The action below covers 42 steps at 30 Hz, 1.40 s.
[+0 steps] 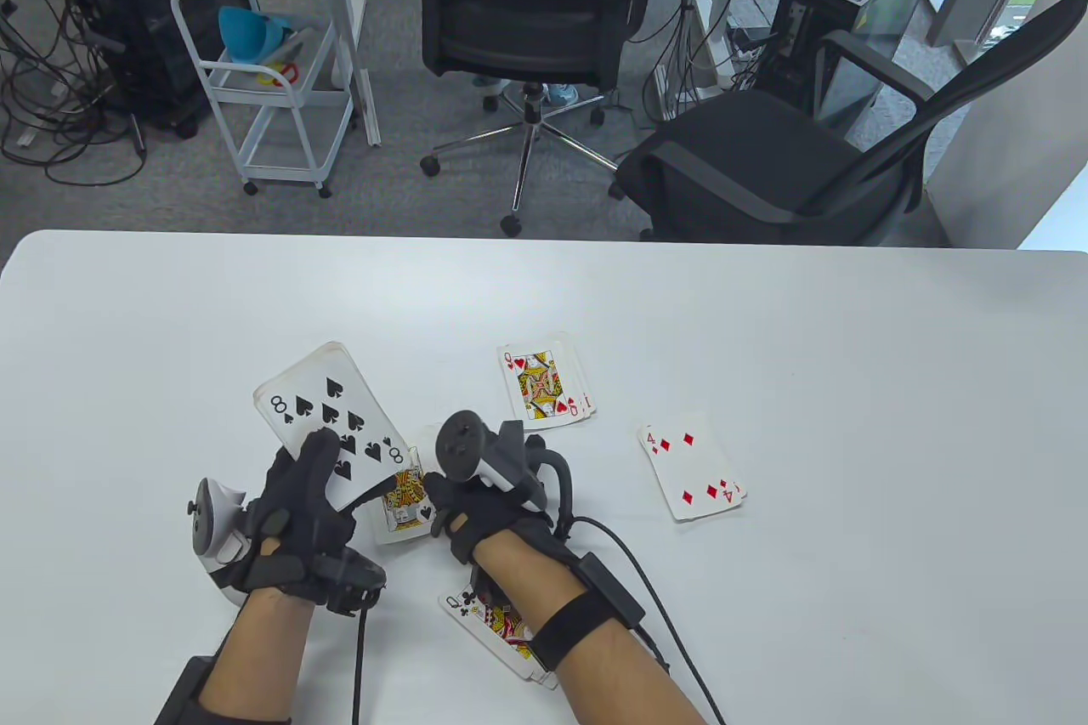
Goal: Playing card suit sorting
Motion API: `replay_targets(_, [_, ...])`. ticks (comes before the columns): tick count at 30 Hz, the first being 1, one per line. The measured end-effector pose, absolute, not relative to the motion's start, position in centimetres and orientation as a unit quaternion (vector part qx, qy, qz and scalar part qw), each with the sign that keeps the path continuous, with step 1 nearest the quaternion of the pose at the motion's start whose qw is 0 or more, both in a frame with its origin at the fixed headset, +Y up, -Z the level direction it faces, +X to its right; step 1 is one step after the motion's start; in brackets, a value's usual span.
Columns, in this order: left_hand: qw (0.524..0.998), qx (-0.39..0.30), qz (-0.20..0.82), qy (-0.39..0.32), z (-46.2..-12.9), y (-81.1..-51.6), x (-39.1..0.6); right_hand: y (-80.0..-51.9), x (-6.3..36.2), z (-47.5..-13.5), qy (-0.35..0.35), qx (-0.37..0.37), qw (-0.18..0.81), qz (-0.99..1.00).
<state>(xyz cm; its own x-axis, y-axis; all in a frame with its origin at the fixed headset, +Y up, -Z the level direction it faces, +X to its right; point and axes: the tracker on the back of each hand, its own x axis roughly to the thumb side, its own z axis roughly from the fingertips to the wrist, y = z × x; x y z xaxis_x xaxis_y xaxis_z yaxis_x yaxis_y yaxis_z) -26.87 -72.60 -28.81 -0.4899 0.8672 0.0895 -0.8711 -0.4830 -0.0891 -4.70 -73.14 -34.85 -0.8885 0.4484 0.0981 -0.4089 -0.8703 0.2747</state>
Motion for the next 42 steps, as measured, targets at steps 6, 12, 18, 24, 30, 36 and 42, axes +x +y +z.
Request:
replay_targets(6, [0.539,-0.041,0.839,-0.067,-28.9,-73.2,-25.6,-70.8,0.6,-32.8,0.044,0.112,0.350,0.929])
replay_targets(12, [0.573,-0.086,0.812,-0.071,-28.7,-74.2,-23.1,-70.6,4.2,-31.2,-0.026,0.141,0.474,0.869])
replay_targets(18, [0.595,-0.120,0.790,-0.087,-28.2,-74.8,-21.6,-71.1,4.1,-29.8,-0.061,0.174,0.464,0.866])
replay_targets(24, [0.609,-0.118,0.781,-0.075,-28.2,-75.6,-21.5,-71.4,3.9,-28.9,-0.089,0.187,0.432,0.878])
replay_targets(30, [0.612,-0.116,0.779,-0.070,-28.1,-75.8,-21.3,-71.5,3.1,-28.3,-0.074,0.196,0.417,0.885])
replay_targets(36, [0.618,-0.115,0.774,-0.071,-27.8,-75.9,-20.9,-71.9,2.5,-27.8,-0.087,0.198,0.377,0.900])
replay_targets(42, [0.614,-0.123,0.776,-0.069,-27.7,-76.3,-20.3,-71.6,3.0,-28.0,-0.092,0.195,0.406,0.888])
